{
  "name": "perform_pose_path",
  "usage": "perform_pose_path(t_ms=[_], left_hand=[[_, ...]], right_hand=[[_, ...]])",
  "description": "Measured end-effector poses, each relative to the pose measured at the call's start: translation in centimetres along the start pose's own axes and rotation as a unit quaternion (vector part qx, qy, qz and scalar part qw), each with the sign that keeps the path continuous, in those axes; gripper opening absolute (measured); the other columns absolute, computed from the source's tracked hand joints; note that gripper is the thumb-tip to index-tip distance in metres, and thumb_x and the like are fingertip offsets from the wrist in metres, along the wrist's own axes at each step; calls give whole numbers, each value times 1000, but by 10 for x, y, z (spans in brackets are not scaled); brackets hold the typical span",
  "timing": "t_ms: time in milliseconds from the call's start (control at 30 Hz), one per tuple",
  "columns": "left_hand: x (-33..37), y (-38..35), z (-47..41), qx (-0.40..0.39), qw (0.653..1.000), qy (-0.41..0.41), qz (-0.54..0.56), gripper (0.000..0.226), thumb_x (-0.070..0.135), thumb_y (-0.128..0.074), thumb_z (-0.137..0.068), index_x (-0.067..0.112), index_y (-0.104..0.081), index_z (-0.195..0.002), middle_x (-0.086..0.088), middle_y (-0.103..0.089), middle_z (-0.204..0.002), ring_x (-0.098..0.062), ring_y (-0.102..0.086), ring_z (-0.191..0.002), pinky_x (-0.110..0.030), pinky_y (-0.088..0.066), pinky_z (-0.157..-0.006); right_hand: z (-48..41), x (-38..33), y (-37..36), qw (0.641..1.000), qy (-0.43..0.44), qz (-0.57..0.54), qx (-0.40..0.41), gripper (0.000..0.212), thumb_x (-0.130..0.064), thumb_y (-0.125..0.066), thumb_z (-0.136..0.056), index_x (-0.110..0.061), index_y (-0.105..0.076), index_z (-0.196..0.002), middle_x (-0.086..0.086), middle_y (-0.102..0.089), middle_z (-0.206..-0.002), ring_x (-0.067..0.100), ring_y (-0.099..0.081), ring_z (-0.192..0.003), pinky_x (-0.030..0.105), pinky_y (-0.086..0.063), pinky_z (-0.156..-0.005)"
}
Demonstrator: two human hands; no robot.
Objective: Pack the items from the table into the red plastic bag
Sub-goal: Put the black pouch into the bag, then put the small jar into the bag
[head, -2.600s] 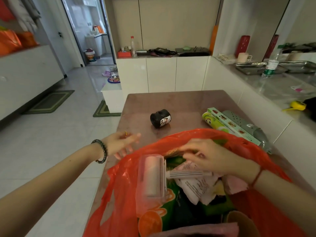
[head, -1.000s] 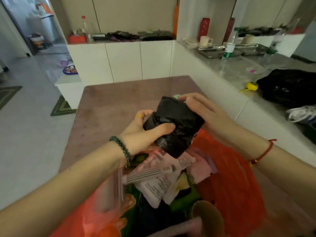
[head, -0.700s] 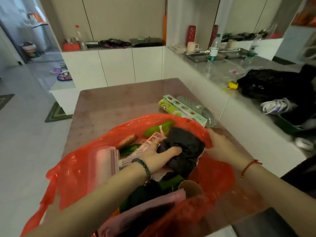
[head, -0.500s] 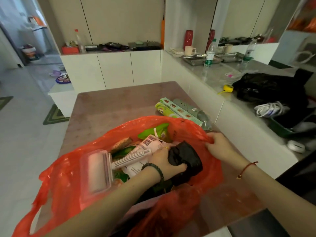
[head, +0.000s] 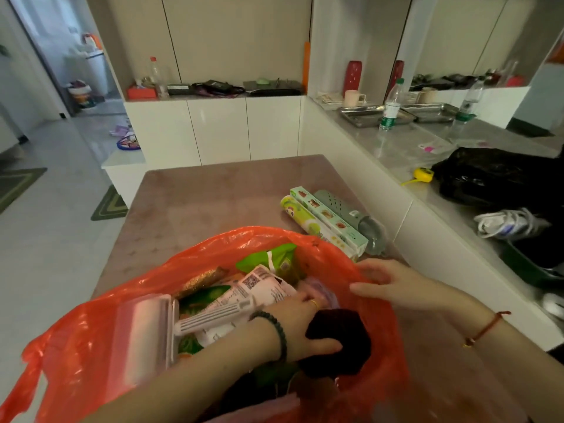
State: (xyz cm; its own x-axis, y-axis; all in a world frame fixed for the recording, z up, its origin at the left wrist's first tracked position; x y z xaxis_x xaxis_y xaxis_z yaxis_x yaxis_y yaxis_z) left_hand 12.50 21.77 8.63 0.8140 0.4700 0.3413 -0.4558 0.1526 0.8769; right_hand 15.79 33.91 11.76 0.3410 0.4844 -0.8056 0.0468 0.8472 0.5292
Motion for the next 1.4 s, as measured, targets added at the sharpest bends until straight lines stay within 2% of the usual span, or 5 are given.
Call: perform_pose_path(t_ms=[133, 333, 600, 800, 1400], left_hand=[[-16, 72, 10, 17, 965, -31, 262, 36, 39, -55, -86, 19, -60, -115, 7, -65, -104, 8, -62, -86, -12, -50, -78], [-127, 167, -36, 219, 792, 90, 562, 14, 29, -42, -92, 25, -56, -93, 1, -64, -89, -9, -64, -64, -23, -53, -60], [-231, 95, -108, 130, 831, 340, 420, 57, 37, -49, -89, 18, -29, -139, -9, -44, -138, -28, -52, -114, -37, -46, -86], [-257, 30, -138, 22, 838, 409, 360, 67, 39, -48, -89, 22, -14, -145, -14, -33, -146, -26, -49, -97, -37, -47, -86], [-176, 143, -69, 211, 728, 211, 617, 47, 38, -61, -80, 11, -50, -118, -6, -66, -93, -13, -68, -63, -29, -59, -52]], right_hand=[[-33, -2, 36, 992, -42, -116, 32, 30, -36, -56, -86, -22, -60, -112, 5, -67, -105, 15, -64, -84, 18, -53, -60], [-139, 2, 31, 978, -68, -199, 19, 42, -28, -56, -90, -12, -47, -127, 11, -62, -112, 20, -63, -87, 31, -53, -74], [-248, 19, -35, 1000, -7, 2, -12, 58, -26, -70, -79, -12, -44, -130, 9, -52, -128, 17, -52, -109, 27, -46, -85], [-291, 37, -108, 981, 13, 170, -91, 92, -32, -74, -73, -12, -20, -144, 14, -33, -145, 28, -32, -134, 31, -28, -108], [-185, -127, 3, 957, 251, 140, 33, 90, -37, -83, -57, -24, -39, -135, 2, -51, -125, 14, -51, -111, 28, -42, -97]])
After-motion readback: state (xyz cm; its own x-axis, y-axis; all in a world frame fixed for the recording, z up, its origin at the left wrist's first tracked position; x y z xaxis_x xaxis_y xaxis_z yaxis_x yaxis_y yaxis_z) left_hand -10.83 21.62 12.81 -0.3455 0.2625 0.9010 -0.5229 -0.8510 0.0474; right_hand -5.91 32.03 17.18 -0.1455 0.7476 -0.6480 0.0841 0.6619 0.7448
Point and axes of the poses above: each hand's wrist, its own z-axis away from the middle knuckle, its own y-axis out of the back of the hand, x = y × z, the point moved 10 cm from there along -z, towards the middle knuckle
